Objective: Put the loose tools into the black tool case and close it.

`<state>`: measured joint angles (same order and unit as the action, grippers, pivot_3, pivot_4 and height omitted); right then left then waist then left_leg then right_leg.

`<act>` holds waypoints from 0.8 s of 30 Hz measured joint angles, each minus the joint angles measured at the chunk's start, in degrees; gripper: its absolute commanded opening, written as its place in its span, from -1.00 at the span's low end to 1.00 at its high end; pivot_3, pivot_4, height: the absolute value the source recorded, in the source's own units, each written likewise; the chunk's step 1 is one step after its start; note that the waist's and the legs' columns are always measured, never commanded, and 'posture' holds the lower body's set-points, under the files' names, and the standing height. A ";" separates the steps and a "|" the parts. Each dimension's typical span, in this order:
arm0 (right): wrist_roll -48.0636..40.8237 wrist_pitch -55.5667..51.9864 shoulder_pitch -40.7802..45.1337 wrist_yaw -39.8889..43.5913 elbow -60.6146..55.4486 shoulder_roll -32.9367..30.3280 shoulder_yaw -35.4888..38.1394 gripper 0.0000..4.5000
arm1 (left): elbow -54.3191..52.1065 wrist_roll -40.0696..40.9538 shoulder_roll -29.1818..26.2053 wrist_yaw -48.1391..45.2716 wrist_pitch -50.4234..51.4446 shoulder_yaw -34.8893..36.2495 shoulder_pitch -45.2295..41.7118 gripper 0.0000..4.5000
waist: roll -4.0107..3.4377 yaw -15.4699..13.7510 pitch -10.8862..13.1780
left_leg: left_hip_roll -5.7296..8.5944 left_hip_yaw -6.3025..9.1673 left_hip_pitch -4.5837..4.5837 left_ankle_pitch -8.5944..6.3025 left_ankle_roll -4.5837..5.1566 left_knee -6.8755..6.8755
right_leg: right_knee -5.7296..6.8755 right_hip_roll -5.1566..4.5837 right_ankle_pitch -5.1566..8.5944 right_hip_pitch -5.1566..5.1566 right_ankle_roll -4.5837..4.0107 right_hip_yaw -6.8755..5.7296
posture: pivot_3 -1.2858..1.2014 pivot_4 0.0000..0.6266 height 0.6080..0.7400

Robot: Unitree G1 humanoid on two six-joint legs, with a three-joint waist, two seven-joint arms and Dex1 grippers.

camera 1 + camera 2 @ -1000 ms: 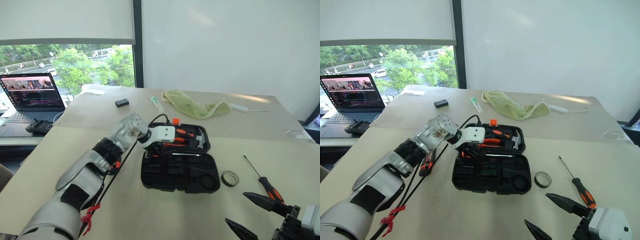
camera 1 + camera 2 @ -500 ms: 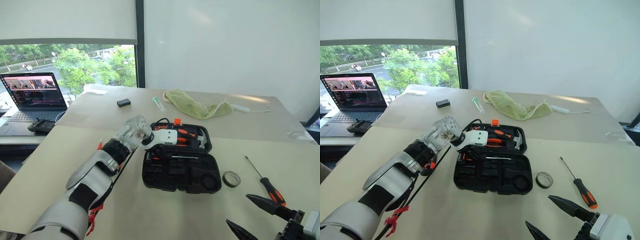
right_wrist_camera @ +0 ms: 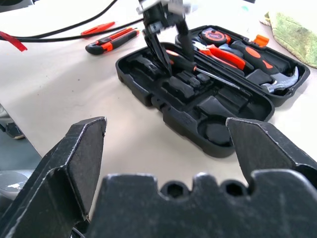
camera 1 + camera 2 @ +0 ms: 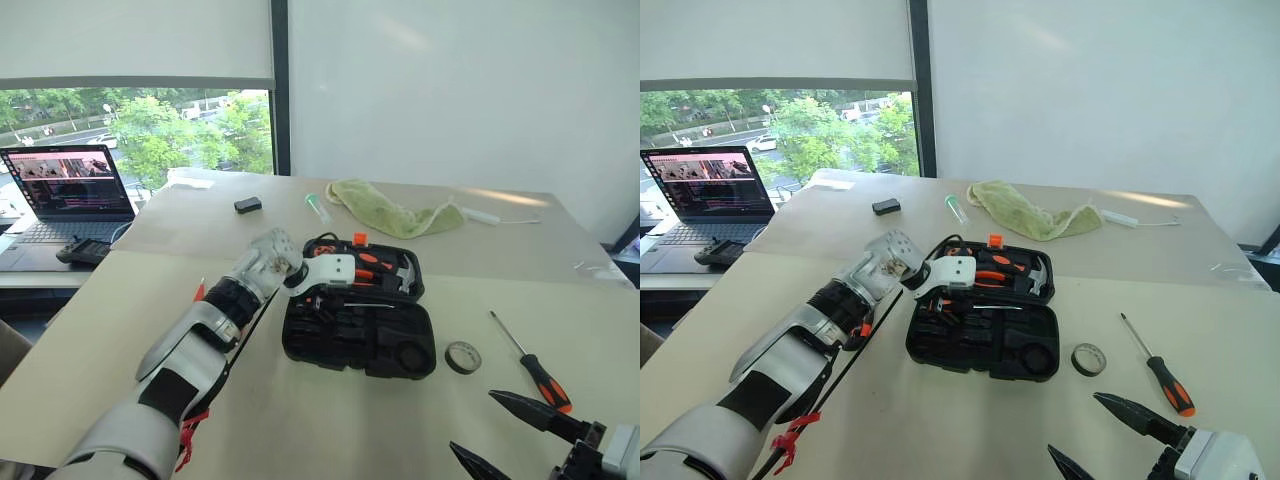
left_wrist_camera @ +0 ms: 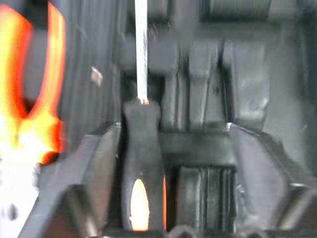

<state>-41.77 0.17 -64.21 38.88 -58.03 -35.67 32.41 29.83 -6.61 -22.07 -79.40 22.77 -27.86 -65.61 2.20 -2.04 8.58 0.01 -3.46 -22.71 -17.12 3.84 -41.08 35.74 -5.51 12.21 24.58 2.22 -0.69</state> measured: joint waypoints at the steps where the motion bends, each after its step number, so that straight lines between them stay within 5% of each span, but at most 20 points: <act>1: 0.00 0.11 0.00 -0.11 0.01 -0.08 0.00 1.00 | -2.75 1.34 -0.73 -0.40 2.16 1.64 0.54 0.64 | -0.01 0.06 0.00 | 0.00 0.00 0.00 0.00 0.00 0.00 | 0.02 0.00 0.00 0.00 0.00 0.00 | 0.03 -0.52 1.00; 7: -0.03 0.44 0.38 -0.85 0.03 -1.78 -0.08 1.00 | -14.02 8.22 -1.31 2.51 15.20 9.28 5.81 -0.33 | -0.04 -0.09 -0.01 | 0.02 0.03 0.11 0.00 0.00 -0.04 | 0.03 -0.01 0.01 -0.14 0.02 -0.02 | 0.03 -0.52 1.00; 11: -0.08 0.76 1.11 -2.09 -0.02 -3.19 -0.49 1.00 | -16.59 10.74 4.17 12.63 19.79 14.35 13.18 -0.94 | -0.03 -0.24 -0.01 | 0.04 0.06 0.26 -0.01 0.02 -0.09 | 0.02 -0.08 0.00 -0.31 0.05 -0.02 | 0.03 -0.52 1.00; 18: -0.15 1.93 0.88 -3.81 -0.08 -4.61 -0.89 1.00 | -13.59 11.18 14.17 32.23 18.50 18.69 20.00 -0.98 | -0.01 -0.24 0.00 | 0.04 0.06 0.25 -0.01 0.02 -0.10 | 0.03 -0.10 -0.03 -0.31 0.07 0.00 | 0.03 -0.52 1.00; 24: -0.62 3.39 -1.13 -4.72 -0.08 -5.48 -0.93 1.00 | -10.19 11.37 16.10 38.56 16.01 19.67 21.42 -0.98 | -0.02 -0.19 0.00 | 0.05 0.05 0.34 -0.01 0.01 -0.03 | 0.03 -0.15 -0.03 -0.36 0.05 0.01 | 0.03 -0.52 1.00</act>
<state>-42.39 3.55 -65.34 34.16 -58.11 -41.15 31.48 19.65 4.75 -5.97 -40.83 38.78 -8.19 -44.19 2.19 -2.23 8.57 0.06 -3.41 -22.37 -17.13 3.85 -41.12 35.77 -5.66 12.18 24.22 2.27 -0.68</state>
